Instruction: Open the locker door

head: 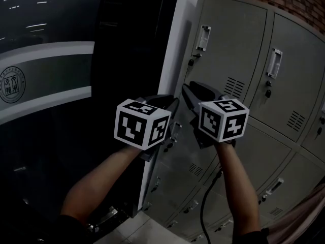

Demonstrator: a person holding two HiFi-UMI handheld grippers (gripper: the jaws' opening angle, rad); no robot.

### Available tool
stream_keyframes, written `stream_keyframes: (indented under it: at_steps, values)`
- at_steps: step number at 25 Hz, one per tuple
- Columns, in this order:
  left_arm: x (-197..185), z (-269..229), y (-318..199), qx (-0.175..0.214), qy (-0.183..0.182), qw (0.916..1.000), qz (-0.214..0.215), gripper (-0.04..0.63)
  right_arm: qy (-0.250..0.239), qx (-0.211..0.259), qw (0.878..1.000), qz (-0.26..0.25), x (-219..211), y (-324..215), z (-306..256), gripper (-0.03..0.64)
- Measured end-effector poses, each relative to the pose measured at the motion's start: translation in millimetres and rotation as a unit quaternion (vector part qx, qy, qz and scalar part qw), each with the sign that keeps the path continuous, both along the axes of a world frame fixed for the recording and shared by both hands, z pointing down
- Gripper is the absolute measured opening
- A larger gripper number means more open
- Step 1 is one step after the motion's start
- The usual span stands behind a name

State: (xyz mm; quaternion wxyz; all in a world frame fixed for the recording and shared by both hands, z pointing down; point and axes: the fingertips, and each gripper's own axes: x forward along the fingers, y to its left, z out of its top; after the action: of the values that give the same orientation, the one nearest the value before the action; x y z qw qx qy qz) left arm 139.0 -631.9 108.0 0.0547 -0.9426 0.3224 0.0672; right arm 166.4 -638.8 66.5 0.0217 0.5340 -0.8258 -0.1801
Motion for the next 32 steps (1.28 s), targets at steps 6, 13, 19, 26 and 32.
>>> stream_keyframes:
  at_steps: [6, 13, 19, 26, 32]
  values:
    - [-4.4, -18.7, -19.3, 0.01, -0.006, 0.999, 0.044, 0.069, -0.001, 0.003, 1.0, 0.016, -2.0, -43.7, -56.5, 0.115]
    - [-2.0, -39.4, -25.7, 0.033, -0.009, 0.9957, 0.086, 0.072, -0.035, 0.0, 0.998, 0.049, 10.3, -82.2, -108.1, 0.169]
    - [-1.1, -50.8, -25.2, 0.049, 0.003, 0.9914, 0.121, 0.072, -0.03, -0.003, 0.994, 0.107, 24.1, -112.0, -141.4, 0.195]
    - [-5.5, -54.1, -31.9, 0.044, 0.021, 0.9876, 0.149, 0.072, -0.055, -0.026, 0.984, 0.17, 46.2, -150.7, -151.8, 0.249]
    - [-11.1, -56.1, -35.8, 0.048, 0.031, 0.9864, 0.154, 0.072, -0.076, -0.026, 0.976, 0.203, 51.0, -164.3, -160.0, 0.264]
